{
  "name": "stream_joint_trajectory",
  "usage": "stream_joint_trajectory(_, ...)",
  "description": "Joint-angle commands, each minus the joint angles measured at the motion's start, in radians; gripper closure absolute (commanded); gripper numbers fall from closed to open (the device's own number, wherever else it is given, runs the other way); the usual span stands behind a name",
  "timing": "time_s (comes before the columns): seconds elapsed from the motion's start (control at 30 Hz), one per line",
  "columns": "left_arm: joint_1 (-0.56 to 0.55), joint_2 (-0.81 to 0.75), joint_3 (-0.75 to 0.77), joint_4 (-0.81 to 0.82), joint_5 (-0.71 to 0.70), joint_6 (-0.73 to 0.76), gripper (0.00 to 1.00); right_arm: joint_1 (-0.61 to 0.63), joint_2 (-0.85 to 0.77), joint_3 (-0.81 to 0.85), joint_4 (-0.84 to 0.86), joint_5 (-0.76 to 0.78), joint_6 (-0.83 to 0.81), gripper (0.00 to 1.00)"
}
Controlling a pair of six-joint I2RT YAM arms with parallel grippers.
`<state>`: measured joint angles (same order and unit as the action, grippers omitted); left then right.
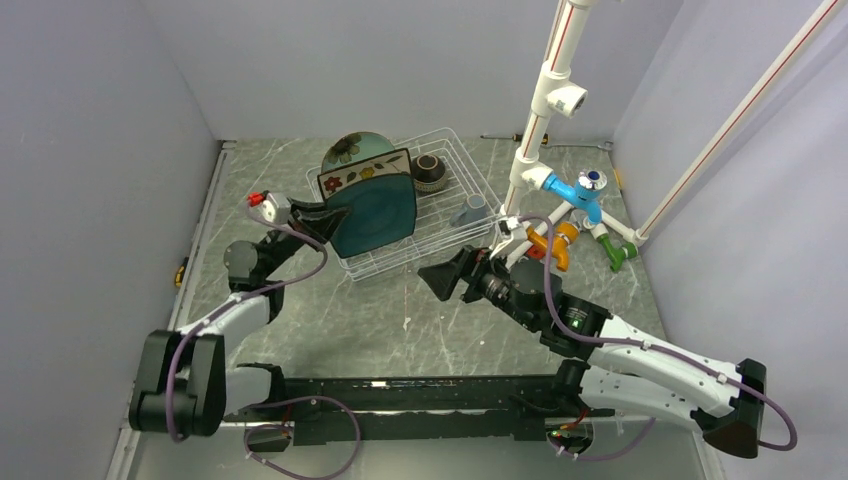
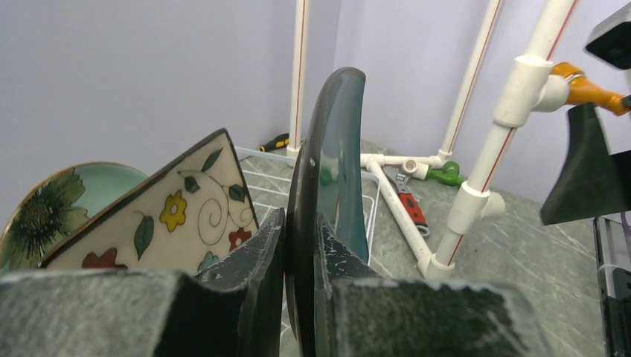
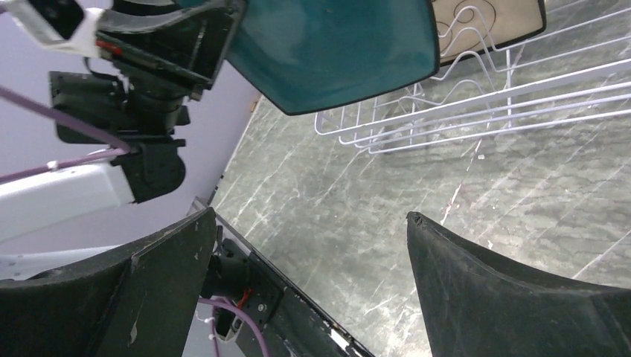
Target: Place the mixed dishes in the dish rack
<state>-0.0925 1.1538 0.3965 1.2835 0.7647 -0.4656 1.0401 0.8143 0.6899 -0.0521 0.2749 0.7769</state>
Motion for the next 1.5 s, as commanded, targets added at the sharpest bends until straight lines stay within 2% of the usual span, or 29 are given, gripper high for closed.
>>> stream_joint_trajectory(0.0,0.003,0.067,0.019,0.345,-0.022,-0.013,1.00,0.000,-0.059,-0.031,0.072,-0.002,-0.001,0.00)
stream_joint_trajectory(0.23,0.008,0.172,0.035,0.378,-0.018,0.013,1.00,0.000,-0.093,-0.059,0.077,-0.002,0.015,0.00)
stream_joint_trajectory(0.4,0.008,0.258,0.100,0.379,-0.007,0.013,1.00,0.000,-0.092,-0.061,0.078,0.002,0.018,0.00)
stream_joint_trajectory(0.87,0.016,0.376,0.164,0.382,0.054,0.002,1.00,0.000,-0.063,-0.064,0.098,0.007,0.004,0.00)
stream_joint_trajectory(1.13,0.019,0.400,0.197,0.383,0.060,0.000,1.00,-0.002,-0.053,-0.074,0.109,0.002,0.018,0.00)
stream_joint_trajectory(1.47,0.019,0.325,0.191,0.383,0.003,-0.003,1.00,-0.002,-0.028,-0.061,0.118,-0.004,0.019,0.00)
